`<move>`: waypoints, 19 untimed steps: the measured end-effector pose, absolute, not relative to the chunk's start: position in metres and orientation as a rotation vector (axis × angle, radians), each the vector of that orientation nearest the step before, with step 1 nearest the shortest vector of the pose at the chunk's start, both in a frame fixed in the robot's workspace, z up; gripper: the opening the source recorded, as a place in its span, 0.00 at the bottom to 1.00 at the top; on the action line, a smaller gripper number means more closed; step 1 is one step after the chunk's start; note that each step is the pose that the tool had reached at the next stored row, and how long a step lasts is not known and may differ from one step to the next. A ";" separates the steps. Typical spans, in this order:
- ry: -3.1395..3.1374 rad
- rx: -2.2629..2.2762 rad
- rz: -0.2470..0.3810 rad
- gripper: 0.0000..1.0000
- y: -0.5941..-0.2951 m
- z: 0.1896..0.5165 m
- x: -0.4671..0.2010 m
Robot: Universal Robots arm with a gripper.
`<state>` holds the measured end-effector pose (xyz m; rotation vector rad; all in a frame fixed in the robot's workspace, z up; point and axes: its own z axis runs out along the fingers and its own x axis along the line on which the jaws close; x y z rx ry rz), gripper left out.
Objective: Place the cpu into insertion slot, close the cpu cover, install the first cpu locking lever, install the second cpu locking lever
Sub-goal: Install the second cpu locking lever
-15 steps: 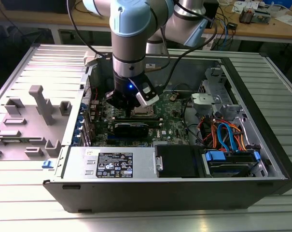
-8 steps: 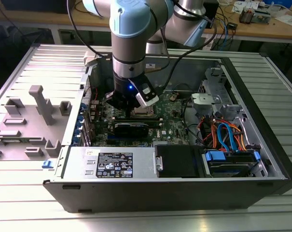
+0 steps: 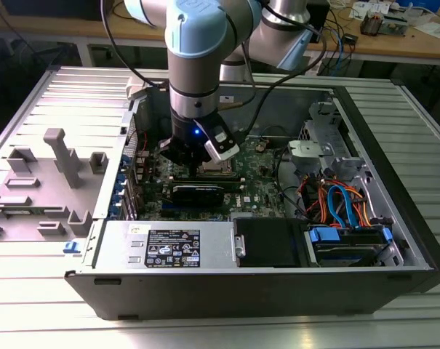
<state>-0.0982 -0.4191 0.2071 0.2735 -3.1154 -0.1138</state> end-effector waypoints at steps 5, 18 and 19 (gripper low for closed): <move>-3.115 0.274 -0.118 0.11 -0.419 0.206 -0.098; -3.114 0.275 -0.066 0.11 -0.417 0.203 -0.098; -3.114 0.275 -0.062 0.11 -0.417 0.203 -0.098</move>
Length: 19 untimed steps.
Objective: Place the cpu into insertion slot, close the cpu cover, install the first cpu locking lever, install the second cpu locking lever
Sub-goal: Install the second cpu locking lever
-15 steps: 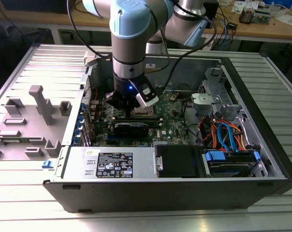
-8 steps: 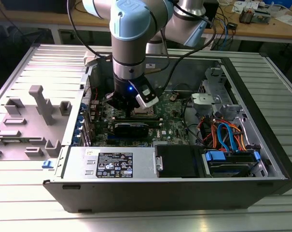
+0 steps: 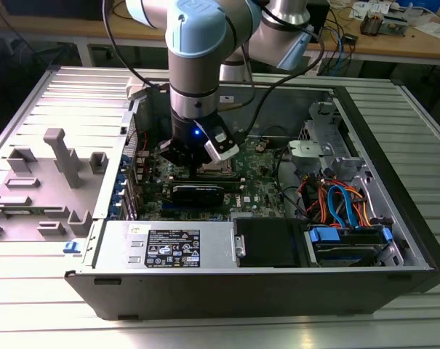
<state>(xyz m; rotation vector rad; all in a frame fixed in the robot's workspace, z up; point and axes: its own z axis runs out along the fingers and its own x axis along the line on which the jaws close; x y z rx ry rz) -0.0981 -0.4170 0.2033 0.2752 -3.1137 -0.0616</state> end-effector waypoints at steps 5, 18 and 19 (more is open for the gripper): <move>-3.114 0.275 -0.061 0.11 -0.416 0.215 -0.098; -3.114 0.275 -0.061 0.11 -0.416 0.221 -0.098; -3.114 0.275 -0.061 0.11 -0.416 0.221 -0.098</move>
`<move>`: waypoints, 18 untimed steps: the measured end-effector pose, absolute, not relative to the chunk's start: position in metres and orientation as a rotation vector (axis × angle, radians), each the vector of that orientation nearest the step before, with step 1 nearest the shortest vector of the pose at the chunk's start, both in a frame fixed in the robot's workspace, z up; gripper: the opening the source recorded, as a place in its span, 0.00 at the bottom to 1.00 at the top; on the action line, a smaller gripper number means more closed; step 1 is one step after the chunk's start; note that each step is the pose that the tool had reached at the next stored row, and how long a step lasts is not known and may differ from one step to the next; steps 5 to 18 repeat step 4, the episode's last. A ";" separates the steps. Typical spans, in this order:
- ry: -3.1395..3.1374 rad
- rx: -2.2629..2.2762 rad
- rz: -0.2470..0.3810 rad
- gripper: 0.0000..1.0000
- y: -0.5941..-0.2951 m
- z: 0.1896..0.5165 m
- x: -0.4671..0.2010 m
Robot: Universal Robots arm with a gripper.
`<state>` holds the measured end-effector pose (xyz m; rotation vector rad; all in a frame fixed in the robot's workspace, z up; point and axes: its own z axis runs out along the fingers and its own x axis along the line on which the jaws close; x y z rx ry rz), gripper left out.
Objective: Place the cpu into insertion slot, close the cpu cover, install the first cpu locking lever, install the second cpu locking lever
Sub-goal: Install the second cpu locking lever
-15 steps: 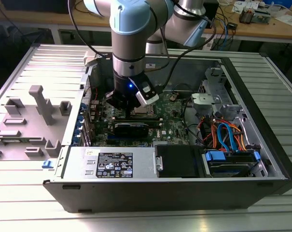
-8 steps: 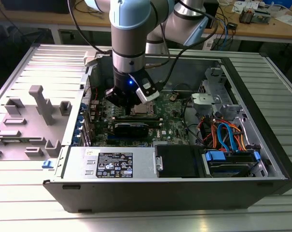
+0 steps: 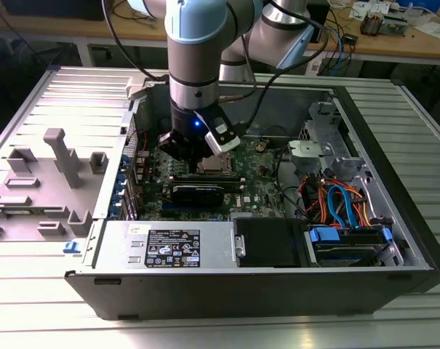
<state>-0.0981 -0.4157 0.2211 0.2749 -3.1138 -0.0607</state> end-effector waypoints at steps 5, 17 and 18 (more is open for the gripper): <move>-3.114 0.275 -0.061 0.11 -0.416 0.221 -0.098; -3.114 0.275 -0.061 0.11 -0.416 0.221 -0.098; -3.114 0.275 -0.061 0.11 -0.416 0.221 -0.098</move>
